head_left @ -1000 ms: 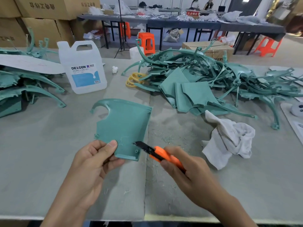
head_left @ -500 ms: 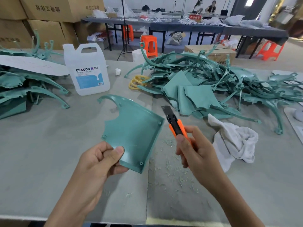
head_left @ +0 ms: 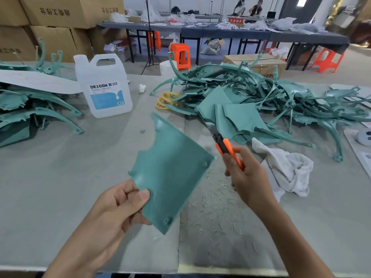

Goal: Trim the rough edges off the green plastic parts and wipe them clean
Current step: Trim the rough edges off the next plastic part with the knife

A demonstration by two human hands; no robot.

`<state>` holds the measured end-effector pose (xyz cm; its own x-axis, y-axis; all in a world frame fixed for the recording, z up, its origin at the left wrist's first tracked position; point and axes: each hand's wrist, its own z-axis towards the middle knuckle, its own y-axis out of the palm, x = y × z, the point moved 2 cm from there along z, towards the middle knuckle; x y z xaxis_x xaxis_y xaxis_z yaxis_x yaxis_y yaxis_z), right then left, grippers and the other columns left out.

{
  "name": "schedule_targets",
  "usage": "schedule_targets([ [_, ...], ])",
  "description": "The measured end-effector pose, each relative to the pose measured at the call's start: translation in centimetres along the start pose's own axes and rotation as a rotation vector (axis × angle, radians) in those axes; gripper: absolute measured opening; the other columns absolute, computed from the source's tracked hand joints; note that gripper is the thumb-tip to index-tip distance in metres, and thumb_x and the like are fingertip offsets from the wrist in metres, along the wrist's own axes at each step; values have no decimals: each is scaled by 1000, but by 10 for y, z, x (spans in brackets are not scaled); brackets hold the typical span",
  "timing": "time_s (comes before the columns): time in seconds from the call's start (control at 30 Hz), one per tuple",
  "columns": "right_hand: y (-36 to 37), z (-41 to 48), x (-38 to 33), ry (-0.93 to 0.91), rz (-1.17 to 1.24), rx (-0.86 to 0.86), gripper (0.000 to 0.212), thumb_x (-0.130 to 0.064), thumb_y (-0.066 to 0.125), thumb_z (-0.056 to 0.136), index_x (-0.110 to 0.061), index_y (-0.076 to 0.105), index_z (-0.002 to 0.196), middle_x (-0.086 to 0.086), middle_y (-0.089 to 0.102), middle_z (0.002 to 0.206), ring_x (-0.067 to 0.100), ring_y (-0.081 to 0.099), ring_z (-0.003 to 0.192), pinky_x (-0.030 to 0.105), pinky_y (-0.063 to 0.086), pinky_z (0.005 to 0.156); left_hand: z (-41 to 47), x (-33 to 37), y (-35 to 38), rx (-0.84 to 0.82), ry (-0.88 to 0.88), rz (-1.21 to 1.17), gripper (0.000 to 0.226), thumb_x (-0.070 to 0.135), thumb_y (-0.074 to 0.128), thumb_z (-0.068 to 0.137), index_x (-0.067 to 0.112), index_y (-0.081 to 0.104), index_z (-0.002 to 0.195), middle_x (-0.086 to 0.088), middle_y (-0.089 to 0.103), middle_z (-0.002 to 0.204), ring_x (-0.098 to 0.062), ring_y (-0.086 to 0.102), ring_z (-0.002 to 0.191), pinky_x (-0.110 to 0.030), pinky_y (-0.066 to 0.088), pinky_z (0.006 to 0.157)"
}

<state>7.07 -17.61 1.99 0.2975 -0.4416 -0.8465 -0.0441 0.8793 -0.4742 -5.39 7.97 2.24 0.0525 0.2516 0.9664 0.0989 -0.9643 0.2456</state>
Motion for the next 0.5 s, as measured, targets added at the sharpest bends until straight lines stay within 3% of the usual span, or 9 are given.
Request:
schedule_targets([
  [0.07,2,4,-8,68,312,-51,13,-44,54,102,-33,59,101,6,66,74,17,54,51,34,43,45,1,2,1,-44,0,122,25,22,61,85,13,76,103,-20,71,92,-20,66,77,-29,55,65],
  [0.13,9,2,-22,145,601,-221,32,-54,60,95,-25,63,108,4,69,85,20,57,59,35,48,50,5,4,0,-86,-11,222,27,25,58,89,13,73,108,-25,70,101,-25,66,87,-36,53,76],
  [0.23,23,-1,-32,181,684,-361,38,-51,72,84,-27,67,113,3,64,89,24,58,74,38,50,63,12,3,-1,-96,-13,312,26,27,56,92,9,72,102,-22,70,97,-22,65,83,-29,52,75],
  [0.3,28,0,-33,191,712,-277,32,-36,77,81,-23,64,107,0,54,78,15,54,65,28,48,54,18,1,-2,-6,10,399,23,29,57,92,15,74,96,-13,70,87,-19,60,76,-25,48,68],
  [0.37,32,1,-32,204,725,-179,28,-24,76,80,-17,56,98,-3,47,71,13,46,57,27,43,46,23,-3,-3,143,44,524,15,27,61,96,25,75,96,3,74,88,-13,64,78,-27,49,73],
  [0.43,36,1,-31,200,700,-127,28,-21,75,82,-15,50,94,-5,47,67,15,43,54,32,42,46,24,-7,0,313,125,840,13,30,64,96,36,69,106,18,70,99,-6,62,92,-31,48,83],
  [0.5,40,1,-31,179,627,-97,28,-21,74,87,-15,48,95,-6,50,65,17,45,52,39,41,50,20,-9,11,366,285,1057,29,30,63,95,39,60,122,25,58,115,-5,53,109,-31,43,94],
])
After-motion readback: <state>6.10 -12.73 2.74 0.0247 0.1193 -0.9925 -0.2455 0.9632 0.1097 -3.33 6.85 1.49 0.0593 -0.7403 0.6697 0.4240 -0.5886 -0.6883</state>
